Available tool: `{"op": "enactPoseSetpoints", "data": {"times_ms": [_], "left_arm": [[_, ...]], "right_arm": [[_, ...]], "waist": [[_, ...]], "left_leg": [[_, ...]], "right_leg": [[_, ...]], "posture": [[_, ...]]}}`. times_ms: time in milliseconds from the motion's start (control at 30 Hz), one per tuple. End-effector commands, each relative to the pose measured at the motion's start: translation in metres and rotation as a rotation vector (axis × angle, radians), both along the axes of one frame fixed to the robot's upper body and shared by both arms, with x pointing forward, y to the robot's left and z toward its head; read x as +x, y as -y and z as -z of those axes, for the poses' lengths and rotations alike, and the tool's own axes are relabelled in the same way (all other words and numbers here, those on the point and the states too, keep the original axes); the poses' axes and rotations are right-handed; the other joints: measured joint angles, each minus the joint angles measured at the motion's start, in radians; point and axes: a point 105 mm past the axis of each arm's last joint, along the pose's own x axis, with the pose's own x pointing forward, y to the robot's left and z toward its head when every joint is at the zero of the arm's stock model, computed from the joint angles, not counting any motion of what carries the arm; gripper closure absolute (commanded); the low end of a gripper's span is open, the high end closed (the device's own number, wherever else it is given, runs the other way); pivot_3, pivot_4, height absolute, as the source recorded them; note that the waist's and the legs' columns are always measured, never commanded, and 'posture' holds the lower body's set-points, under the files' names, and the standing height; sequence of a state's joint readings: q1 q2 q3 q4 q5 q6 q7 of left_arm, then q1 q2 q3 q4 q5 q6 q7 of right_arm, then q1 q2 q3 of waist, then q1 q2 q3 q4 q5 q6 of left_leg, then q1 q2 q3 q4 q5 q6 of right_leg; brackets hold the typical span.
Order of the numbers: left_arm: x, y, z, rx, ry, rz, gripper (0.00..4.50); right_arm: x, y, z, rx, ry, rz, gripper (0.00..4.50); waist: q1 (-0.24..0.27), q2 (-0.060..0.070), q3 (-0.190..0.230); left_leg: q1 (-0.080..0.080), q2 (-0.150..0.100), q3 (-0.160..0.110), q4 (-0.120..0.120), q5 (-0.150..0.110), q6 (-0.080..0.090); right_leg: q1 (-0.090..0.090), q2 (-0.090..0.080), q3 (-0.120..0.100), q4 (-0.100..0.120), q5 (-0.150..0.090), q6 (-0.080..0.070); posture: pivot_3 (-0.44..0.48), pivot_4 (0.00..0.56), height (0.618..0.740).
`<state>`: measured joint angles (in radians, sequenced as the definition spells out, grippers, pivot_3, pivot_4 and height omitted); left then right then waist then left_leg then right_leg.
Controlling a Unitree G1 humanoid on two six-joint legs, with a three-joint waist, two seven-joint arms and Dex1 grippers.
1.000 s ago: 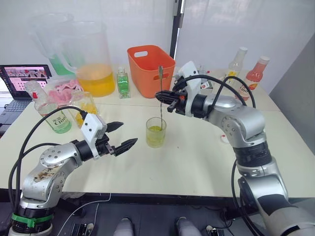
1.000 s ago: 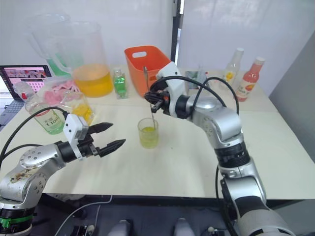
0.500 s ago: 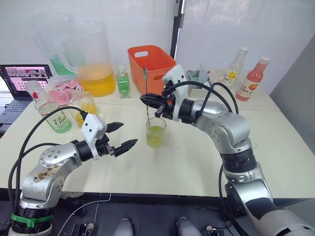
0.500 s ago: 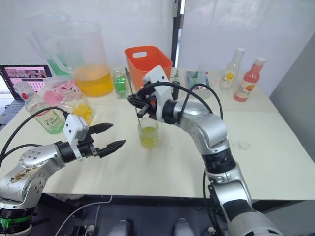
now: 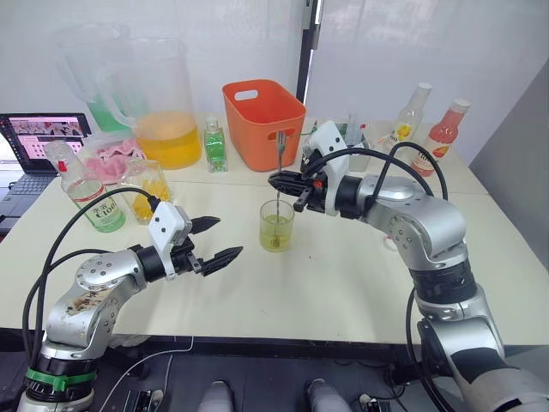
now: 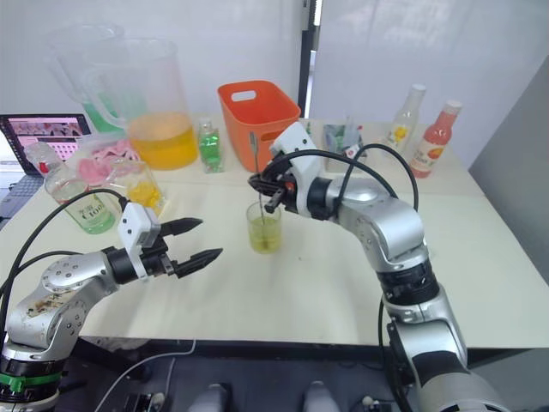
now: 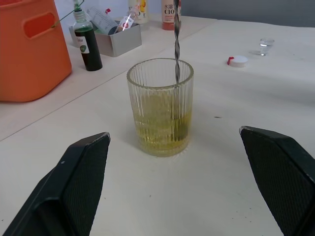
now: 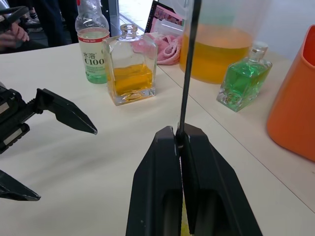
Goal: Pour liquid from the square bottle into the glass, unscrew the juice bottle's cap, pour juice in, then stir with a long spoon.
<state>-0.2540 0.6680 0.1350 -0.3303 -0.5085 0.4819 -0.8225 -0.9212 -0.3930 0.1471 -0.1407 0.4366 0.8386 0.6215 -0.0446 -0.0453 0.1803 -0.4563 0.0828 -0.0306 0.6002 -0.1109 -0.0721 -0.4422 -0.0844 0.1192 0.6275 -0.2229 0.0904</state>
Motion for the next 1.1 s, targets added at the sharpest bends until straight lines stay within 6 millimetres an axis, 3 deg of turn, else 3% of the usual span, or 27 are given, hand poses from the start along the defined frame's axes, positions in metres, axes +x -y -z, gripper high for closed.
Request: {"op": "enactPoseSetpoints", "data": {"times_ms": [33, 300, 533, 800, 1000, 1100], "left_arm": [[-0.001, -0.002, -0.006, 0.017, 0.038, 0.006, 0.03], [-0.001, -0.002, -0.005, 0.021, 0.036, 0.01, 0.03], [-0.005, -0.001, -0.003, 0.02, 0.016, 0.028, 0.03], [-0.007, -0.001, -0.002, 0.027, 0.016, 0.028, 0.03], [-0.006, 0.001, -0.003, 0.032, 0.022, 0.032, 0.03], [-0.005, 0.001, -0.003, 0.033, 0.024, 0.033, 0.03]], "right_arm": [[-0.005, -0.001, -0.025, 0.039, 0.074, -0.017, 4.5], [-0.008, 0.001, -0.023, -0.025, 0.016, -0.065, 4.5], [0.007, 0.01, -0.03, -0.061, 0.071, 0.008, 4.5], [0.015, -0.005, -0.041, 0.045, 0.129, 0.002, 4.5], [0.001, -0.025, -0.04, 0.105, 0.077, -0.089, 4.5], [-0.01, -0.024, -0.036, 0.096, 0.022, -0.134, 4.5]], "waist": [[0.0, 0.0, 0.0], [0.001, 0.0, 0.0], [-0.002, 0.0, 0.0], [-0.003, 0.0, 0.0], [-0.002, 0.0, 0.0], [-0.001, 0.0, 0.0]], "left_leg": [[0.0, 0.0, 0.0, 0.0, 0.0, 0.0], [0.0, 0.0, 0.0, 0.0, 0.0, 0.0], [0.0, 0.0, 0.0, 0.0, 0.0, 0.0], [0.0, 0.0, 0.0, 0.0, 0.0, 0.0], [0.0, 0.0, 0.0, 0.0, 0.0, 0.0], [0.0, 0.001, 0.0, 0.0, 0.0, 0.0]], "right_leg": [[0.0, 0.0, 0.0, 0.0, 0.0, 0.0], [0.0, 0.0, 0.0, 0.0, 0.0, 0.0], [0.0, 0.0, 0.0, 0.0, 0.0, 0.0], [0.0, 0.0, 0.0, 0.0, 0.0, 0.001], [0.0, 0.001, 0.0, 0.001, 0.001, 0.002], [-0.001, 0.001, 0.0, 0.001, 0.002, 0.001]], "posture": [[0.0, 0.15, 0.717], [0.0, 0.15, 0.717], [0.0, 0.15, 0.717], [0.0, 0.15, 0.717], [0.0, 0.15, 0.717], [0.0, 0.15, 0.717]]}}
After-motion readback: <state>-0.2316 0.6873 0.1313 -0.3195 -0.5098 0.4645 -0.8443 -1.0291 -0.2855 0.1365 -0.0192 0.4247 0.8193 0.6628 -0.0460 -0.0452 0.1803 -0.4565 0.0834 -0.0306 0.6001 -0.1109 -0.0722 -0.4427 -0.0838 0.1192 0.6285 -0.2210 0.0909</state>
